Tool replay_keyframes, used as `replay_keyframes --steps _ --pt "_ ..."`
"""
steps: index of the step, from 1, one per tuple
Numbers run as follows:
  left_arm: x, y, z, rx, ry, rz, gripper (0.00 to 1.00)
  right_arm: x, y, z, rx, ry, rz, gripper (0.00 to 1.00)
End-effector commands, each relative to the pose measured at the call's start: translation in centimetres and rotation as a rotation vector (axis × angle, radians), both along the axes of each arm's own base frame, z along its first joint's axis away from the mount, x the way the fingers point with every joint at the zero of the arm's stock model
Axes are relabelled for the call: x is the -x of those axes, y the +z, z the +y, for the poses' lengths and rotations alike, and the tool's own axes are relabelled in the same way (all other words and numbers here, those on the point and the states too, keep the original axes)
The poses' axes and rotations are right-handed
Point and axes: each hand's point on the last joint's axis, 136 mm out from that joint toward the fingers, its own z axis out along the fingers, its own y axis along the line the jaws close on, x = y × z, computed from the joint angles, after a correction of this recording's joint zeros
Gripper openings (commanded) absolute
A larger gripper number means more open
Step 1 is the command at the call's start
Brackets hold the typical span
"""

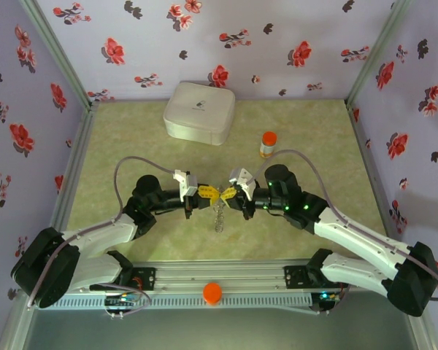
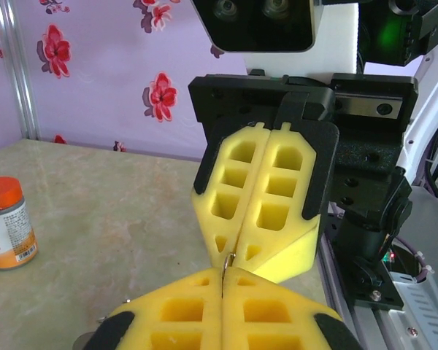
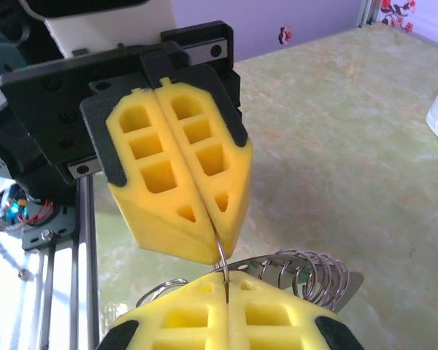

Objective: Put the keys on the keyring

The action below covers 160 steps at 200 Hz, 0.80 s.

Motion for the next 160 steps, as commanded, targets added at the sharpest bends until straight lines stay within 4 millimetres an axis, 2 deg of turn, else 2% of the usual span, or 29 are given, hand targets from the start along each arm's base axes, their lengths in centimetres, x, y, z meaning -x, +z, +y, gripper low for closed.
replay_keyframes --steps 1,24,38,89,112,160 --pt "0.6 1.9 0.1 0.038 -0.01 -0.108 0.11 0.5 1.8 0.5 -0.039 0.046 -0.027 0.0" --pt "0.6 1.3 0.5 -0.026 0.014 -0.172 0.33 0.4 1.6 -0.2 0.029 0.036 -0.042 0.0" --pt "0.7 0.3 0.8 -0.103 0.017 -0.214 0.38 0.5 1.2 -0.6 0.107 0.047 -0.045 0.0" --pt "0.0 -1.2 1.3 -0.26 0.034 -0.254 0.38 0.3 -0.2 -1.1 0.372 0.087 -0.068 0.0" --pt "-0.4 -1.2 1.3 -0.267 0.055 -0.254 0.38 0.8 -0.4 -0.6 0.425 0.131 -0.118 0.0" --pt "0.0 -1.4 1.1 -0.266 0.021 -0.22 0.32 1.2 -0.3 0.7 0.48 0.187 -0.149 0.0"
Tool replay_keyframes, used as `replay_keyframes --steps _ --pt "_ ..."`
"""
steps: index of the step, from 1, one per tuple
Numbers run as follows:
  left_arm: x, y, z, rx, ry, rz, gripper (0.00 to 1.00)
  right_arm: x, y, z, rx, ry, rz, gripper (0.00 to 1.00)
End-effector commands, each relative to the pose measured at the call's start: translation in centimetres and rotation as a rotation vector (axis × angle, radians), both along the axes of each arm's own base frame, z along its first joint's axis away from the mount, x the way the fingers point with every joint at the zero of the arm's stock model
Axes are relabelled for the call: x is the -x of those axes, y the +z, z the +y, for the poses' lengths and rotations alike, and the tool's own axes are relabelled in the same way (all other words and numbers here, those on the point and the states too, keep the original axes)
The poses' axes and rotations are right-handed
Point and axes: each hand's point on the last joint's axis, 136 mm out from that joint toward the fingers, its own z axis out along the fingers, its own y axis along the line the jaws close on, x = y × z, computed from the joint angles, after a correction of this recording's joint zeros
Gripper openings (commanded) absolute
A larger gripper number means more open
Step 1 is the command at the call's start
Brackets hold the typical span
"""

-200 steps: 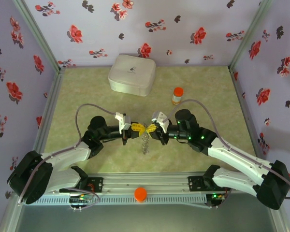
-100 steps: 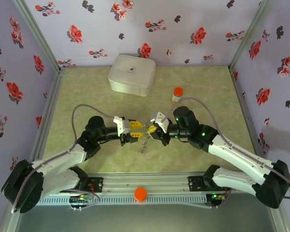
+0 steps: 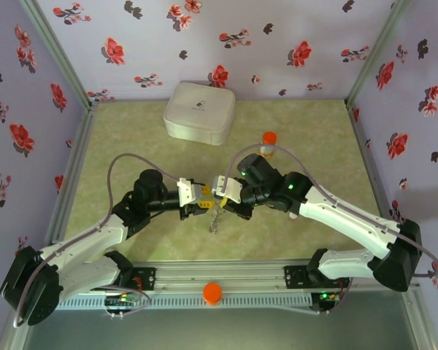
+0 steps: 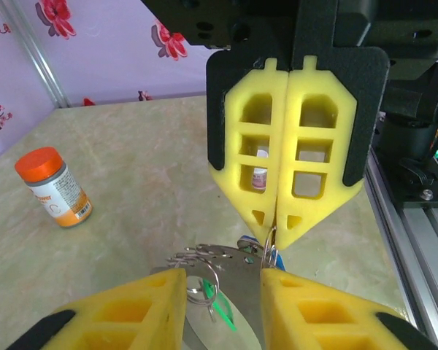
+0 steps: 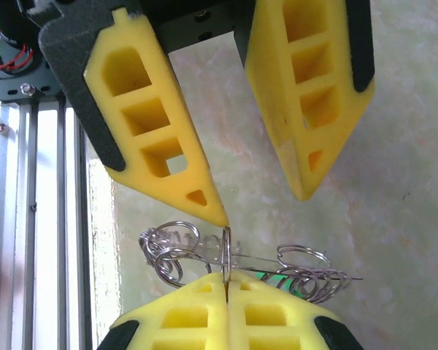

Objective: Put the keys on the keyring

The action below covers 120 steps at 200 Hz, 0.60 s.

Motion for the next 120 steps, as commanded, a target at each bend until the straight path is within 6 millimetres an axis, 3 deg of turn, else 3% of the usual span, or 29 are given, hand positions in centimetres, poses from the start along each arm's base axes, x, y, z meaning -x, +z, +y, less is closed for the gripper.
replay_keyframes --steps 1,77,120 --pt "-0.1 0.7 -0.3 -0.004 -0.017 -0.007 0.32 -0.2 1.5 0.5 0.012 0.039 -0.064 0.0" --pt "0.7 0.0 -0.4 -0.018 -0.06 0.032 0.3 -0.5 2.0 1.5 0.007 0.053 -0.066 0.0" --pt "0.7 -0.1 -0.5 -0.016 -0.068 0.034 0.15 -0.4 1.8 1.9 -0.002 0.065 -0.057 0.0"
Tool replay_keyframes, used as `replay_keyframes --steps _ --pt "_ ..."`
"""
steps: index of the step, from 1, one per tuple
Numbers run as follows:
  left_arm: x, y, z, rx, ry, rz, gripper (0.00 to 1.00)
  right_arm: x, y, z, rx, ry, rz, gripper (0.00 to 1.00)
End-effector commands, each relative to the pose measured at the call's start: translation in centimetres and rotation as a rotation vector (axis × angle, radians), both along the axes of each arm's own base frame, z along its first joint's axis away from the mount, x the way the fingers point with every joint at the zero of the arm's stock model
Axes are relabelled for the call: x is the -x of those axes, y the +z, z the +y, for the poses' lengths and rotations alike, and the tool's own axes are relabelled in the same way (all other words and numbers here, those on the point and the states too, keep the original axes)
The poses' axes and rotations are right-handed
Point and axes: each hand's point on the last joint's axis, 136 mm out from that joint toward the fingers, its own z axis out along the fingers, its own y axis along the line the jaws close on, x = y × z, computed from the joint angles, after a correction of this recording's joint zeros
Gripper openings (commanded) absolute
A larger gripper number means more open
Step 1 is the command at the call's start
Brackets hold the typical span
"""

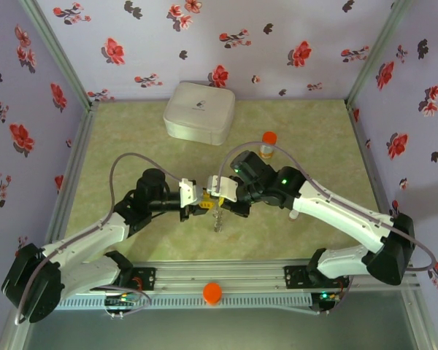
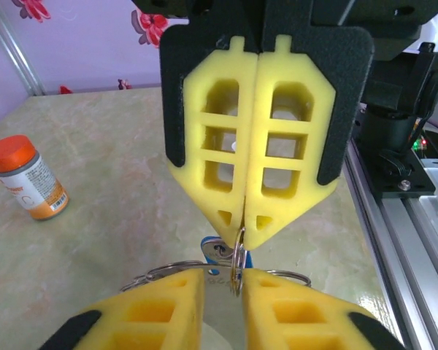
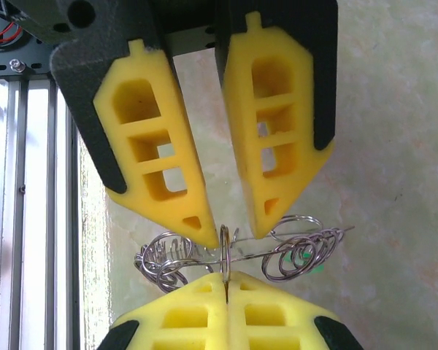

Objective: Put the keys on the keyring

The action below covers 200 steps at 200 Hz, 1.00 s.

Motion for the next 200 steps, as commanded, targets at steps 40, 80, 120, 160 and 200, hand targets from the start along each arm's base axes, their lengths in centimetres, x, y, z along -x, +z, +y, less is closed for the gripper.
replay_keyframes --steps 40,80,120,160,200 --pt "0.2 0.8 -0.3 0.015 -0.027 0.006 0.13 0.0 2.0 1.6 -0.089 0.033 -0.032 0.0" --pt "0.2 0.8 -0.4 0.015 -0.033 0.013 0.13 0.1 2.3 2.0 -0.11 0.034 -0.03 0.0" --pt "0.2 1.1 -0.4 0.021 -0.034 0.003 0.0 0.0 2.2 1.9 -0.11 0.025 -0.034 0.0" --pt "0.2 2.0 -0.4 0.096 -0.019 0.005 0.0 -1.0 3.5 -0.2 -0.243 -0.076 -0.087 0.29" --pt "0.3 3.3 -0.6 0.218 -0.031 0.021 0.0 -1.2 2.1 -1.9 -0.259 -0.116 -0.166 0.35"
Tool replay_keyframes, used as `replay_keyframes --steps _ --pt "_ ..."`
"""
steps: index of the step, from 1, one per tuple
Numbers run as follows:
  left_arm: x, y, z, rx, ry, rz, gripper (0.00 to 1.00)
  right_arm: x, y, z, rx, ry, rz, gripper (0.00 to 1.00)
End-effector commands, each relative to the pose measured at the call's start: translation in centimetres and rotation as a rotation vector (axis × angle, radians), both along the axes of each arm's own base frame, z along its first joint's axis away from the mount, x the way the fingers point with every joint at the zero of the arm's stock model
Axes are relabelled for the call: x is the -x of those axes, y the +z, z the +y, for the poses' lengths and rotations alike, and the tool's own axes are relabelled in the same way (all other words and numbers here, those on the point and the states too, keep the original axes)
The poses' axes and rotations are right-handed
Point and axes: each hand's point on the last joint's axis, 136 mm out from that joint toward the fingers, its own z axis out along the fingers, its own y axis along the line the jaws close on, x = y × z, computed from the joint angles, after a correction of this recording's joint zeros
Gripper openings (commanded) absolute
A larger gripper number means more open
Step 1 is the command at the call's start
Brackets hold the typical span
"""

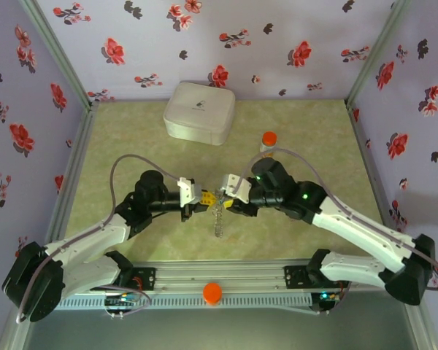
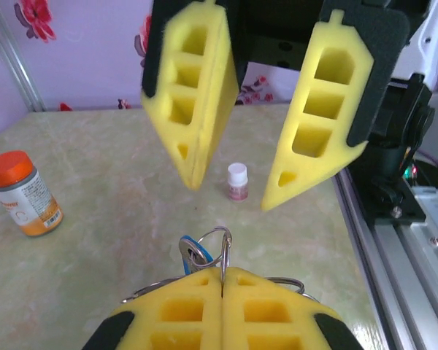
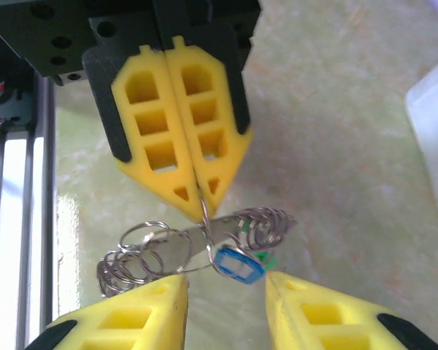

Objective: Put the keys on the keyring

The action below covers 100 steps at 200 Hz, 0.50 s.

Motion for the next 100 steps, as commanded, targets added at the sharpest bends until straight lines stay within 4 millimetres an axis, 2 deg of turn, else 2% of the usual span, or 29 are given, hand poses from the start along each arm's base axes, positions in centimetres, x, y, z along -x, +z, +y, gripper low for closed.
replay_keyframes --steps 1,62,100 --pt "0.13 2.39 -0.27 0.127 -0.025 -0.015 0.0 -0.73 0.28 0.16 -0.049 -0.032 -0.06 0.35" --pt "0.09 2.5 -0.48 0.156 -0.04 0.033 0.0 -0.32 0.16 0.4 -0.029 0.03 -0.243 0.35" --pt "0.13 2.35 -0.53 0.153 -0.044 0.048 0.0 -0.65 0.94 0.5 -0.03 0.027 -0.328 0.29"
